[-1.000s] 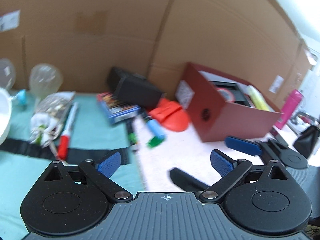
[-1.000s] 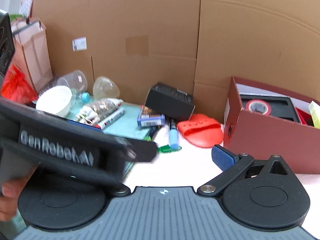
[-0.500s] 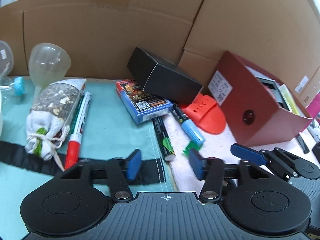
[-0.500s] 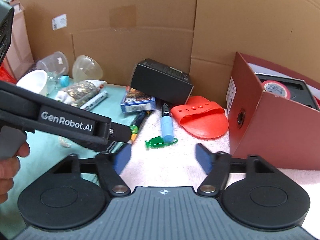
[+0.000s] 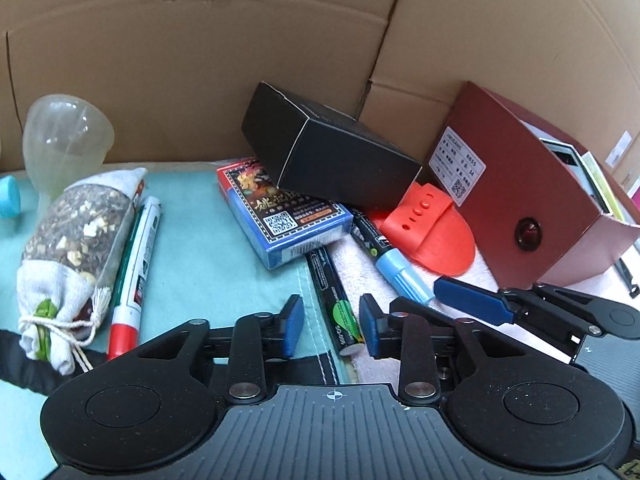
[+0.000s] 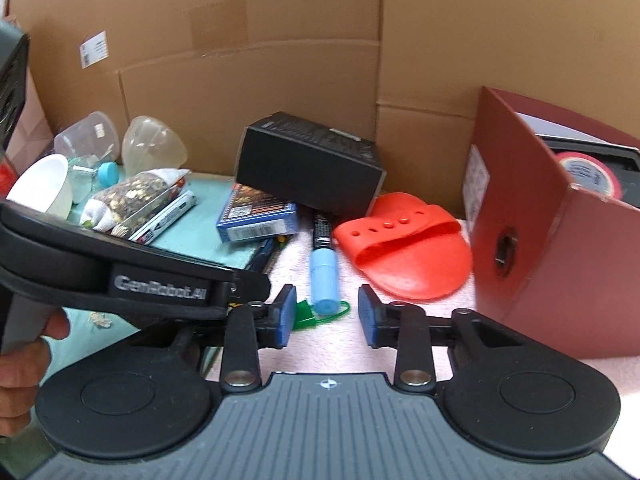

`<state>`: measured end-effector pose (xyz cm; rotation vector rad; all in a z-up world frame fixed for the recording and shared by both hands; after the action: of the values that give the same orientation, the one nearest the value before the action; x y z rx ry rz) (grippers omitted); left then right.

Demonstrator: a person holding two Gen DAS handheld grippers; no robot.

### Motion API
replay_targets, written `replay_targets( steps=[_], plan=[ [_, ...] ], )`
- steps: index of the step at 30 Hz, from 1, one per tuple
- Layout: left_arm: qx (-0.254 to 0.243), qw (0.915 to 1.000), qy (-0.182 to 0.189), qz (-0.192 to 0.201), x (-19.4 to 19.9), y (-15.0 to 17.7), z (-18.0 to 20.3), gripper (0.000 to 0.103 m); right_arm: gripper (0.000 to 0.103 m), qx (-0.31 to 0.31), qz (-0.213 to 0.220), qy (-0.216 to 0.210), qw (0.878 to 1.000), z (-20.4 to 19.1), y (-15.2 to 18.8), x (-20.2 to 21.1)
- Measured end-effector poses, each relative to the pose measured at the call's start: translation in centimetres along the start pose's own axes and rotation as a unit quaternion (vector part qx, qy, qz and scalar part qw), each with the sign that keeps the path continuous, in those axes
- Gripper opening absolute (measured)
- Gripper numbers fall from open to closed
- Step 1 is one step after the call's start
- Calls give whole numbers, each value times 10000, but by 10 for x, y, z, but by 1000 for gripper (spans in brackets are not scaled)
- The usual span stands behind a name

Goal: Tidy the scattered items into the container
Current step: 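Grasp the pink-capped marker with the left gripper while the right gripper grasps the blue-capped marker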

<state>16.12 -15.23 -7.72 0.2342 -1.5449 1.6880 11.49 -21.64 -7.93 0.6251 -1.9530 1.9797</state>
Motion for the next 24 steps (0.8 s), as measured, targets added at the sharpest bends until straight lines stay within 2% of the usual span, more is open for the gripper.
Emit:
replay_targets(
  steps=[3,5,7,8,10,11,12,14,24],
  plan=[
    [50,10000,26,-39,1,-1,-2,15,33,-6,-35,-130,9999,-3,-1,-3],
    [79,9998,153,-27,6,-2,1,15,32,10,-47,-159,9999,-4,-1,-3],
    [-41,9999,102,7,5,-4,5,22,32,-43,-60,-196,9998,-2,-1,-4],
    [-45,10000,81,7,2,-4,7,19,32,-60,-66,-206,9997,-2,-1,-4],
    [95,9999,116,-59,-4,-5,5,23,31,-8,-88,-148,9999,-1,-3,-7],
    [158,9998,131,-78,-5,-5,4,15,31,-10,-84,-151,9999,0,-4,-7],
    [179,9997,134,-97,-5,-5,4,13,30,-39,-99,-167,9998,1,-5,-8],
    [209,9996,158,-128,-2,-4,6,13,19,0,-115,-187,9998,0,-5,-5],
    [151,9987,426,-235,33,23,32,12,19,-28,-289,-320,9991,9,9,44]
  ],
)
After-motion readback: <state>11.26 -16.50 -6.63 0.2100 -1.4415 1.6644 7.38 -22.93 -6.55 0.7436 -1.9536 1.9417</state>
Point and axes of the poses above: each gripper's, at about its wrist camera, not at the fingertips, and x roughly against the way its jaws point, z to its right, y to its underside, the point moved 6 cm from there along -x, roughly the way its jaws point, and after that the axes turned 5 degrees about z, right-handed, at the moved point
